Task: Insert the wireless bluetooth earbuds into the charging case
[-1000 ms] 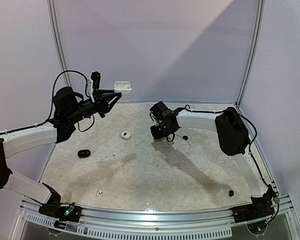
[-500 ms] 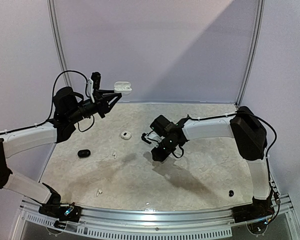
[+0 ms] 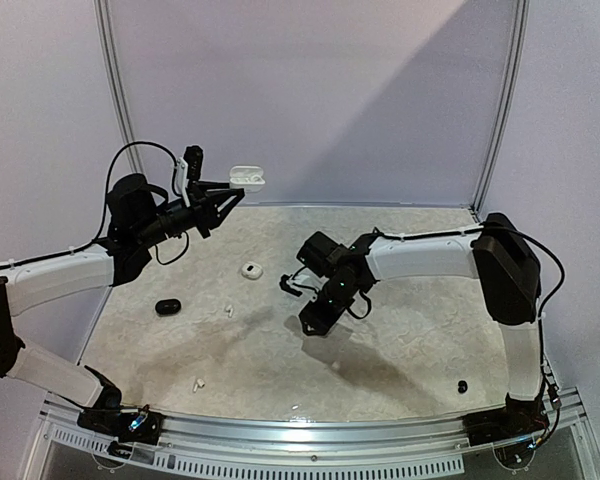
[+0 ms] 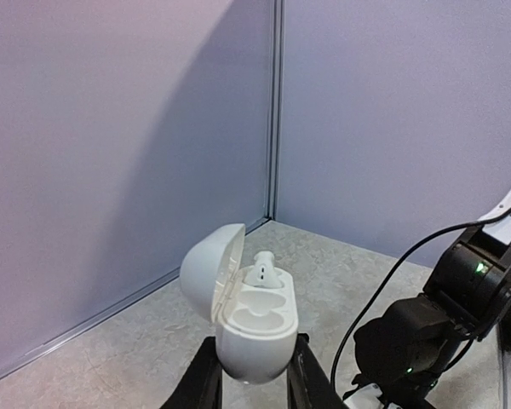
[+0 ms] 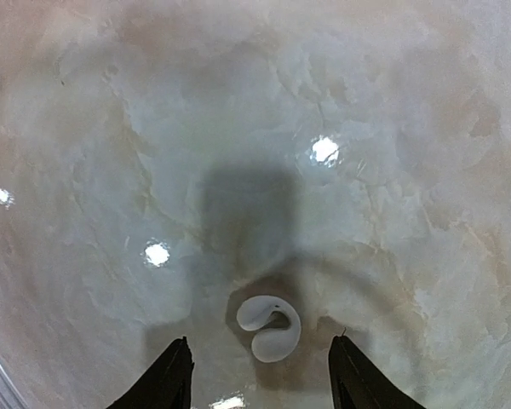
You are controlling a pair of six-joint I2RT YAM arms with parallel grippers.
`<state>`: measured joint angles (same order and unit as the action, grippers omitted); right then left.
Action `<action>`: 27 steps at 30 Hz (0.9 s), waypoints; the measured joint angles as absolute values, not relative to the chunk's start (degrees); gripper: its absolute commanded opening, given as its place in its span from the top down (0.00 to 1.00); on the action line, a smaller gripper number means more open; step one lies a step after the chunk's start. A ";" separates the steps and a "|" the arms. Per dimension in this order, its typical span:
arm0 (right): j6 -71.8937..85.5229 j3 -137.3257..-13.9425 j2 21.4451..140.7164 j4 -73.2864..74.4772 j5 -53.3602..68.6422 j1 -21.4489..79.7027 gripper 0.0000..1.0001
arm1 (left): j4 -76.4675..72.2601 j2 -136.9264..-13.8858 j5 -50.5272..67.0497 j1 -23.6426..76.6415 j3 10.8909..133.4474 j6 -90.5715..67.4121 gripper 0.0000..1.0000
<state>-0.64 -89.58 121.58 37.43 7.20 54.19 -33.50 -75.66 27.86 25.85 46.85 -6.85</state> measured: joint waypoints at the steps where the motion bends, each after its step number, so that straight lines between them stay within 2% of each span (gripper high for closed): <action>1: -0.25 -89.95 121.27 37.67 7.22 54.19 0.44 | -33.47 -75.66 27.86 25.85 46.85 -6.85 1.00; 4: 1.45 -91.15 119.50 38.26 8.14 53.95 0.48 | -33.47 -75.66 27.88 25.85 46.85 -6.83 1.00; 7: 4.75 -91.81 117.38 38.39 9.43 53.04 0.67 | -33.47 -75.66 27.92 25.85 46.85 -6.83 1.00; 8: 6.55 -92.20 117.03 38.59 9.67 52.42 0.70 | -33.47 -75.66 27.92 25.85 46.85 -6.83 1.00; 17: 18.59 -95.72 121.03 40.10 8.88 47.99 0.77 | -33.47 -75.66 27.92 25.85 46.74 -6.83 1.00; 27: 21.45 -97.21 125.12 42.50 10.26 49.04 0.77 | -33.50 -75.66 27.92 25.85 46.63 -6.63 1.00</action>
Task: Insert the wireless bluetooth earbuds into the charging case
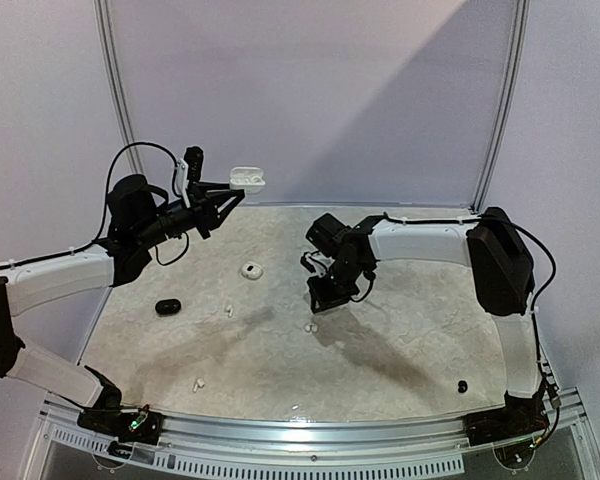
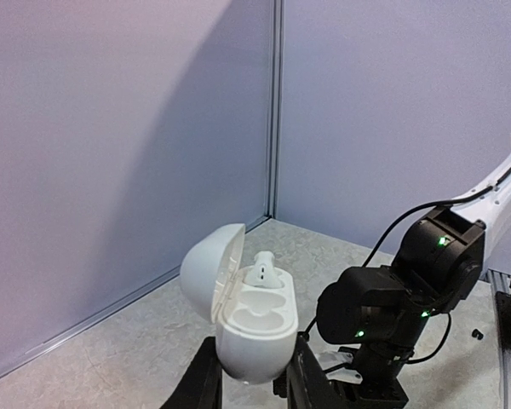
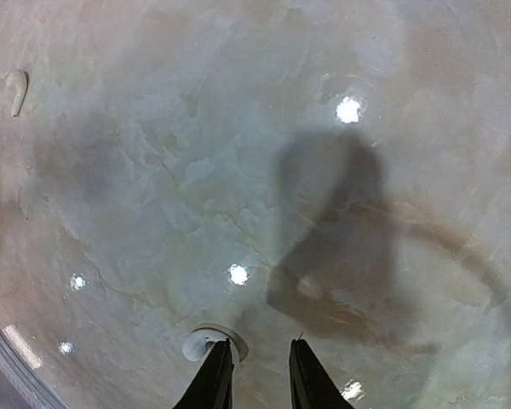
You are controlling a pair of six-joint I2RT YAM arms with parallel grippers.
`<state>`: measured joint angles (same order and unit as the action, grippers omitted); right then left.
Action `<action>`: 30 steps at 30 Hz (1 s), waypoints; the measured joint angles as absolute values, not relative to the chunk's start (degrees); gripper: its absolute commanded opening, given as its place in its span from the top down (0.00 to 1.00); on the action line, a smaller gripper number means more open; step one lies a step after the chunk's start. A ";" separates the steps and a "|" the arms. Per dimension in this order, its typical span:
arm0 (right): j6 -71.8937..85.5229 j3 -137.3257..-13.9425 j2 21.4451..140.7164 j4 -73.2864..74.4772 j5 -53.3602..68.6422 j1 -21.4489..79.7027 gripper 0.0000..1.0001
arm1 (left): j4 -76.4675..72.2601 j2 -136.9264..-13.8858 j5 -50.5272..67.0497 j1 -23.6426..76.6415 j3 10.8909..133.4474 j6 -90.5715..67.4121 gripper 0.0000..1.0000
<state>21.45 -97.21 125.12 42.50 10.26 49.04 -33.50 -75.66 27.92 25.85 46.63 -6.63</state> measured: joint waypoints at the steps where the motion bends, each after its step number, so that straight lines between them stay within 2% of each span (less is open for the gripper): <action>1: 21.41 -97.23 125.23 42.68 10.50 49.21 0.77 | -33.50 -75.66 27.92 25.85 46.57 -6.63 1.00; 11: 20.25 -97.36 127.59 43.75 11.29 50.74 0.80 | -33.50 -75.66 27.94 25.85 46.19 -6.63 1.00; 21: 17.67 -96.51 127.17 43.11 11.29 51.59 0.77 | -33.47 -75.66 28.10 25.85 46.19 -6.24 1.00; 30: 15.79 -94.85 125.89 42.17 11.62 52.73 0.81 | -32.53 -75.64 28.38 25.85 46.19 -5.43 1.00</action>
<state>15.79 -94.85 125.89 42.17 11.62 52.73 -32.53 -75.64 28.38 25.85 46.19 -5.43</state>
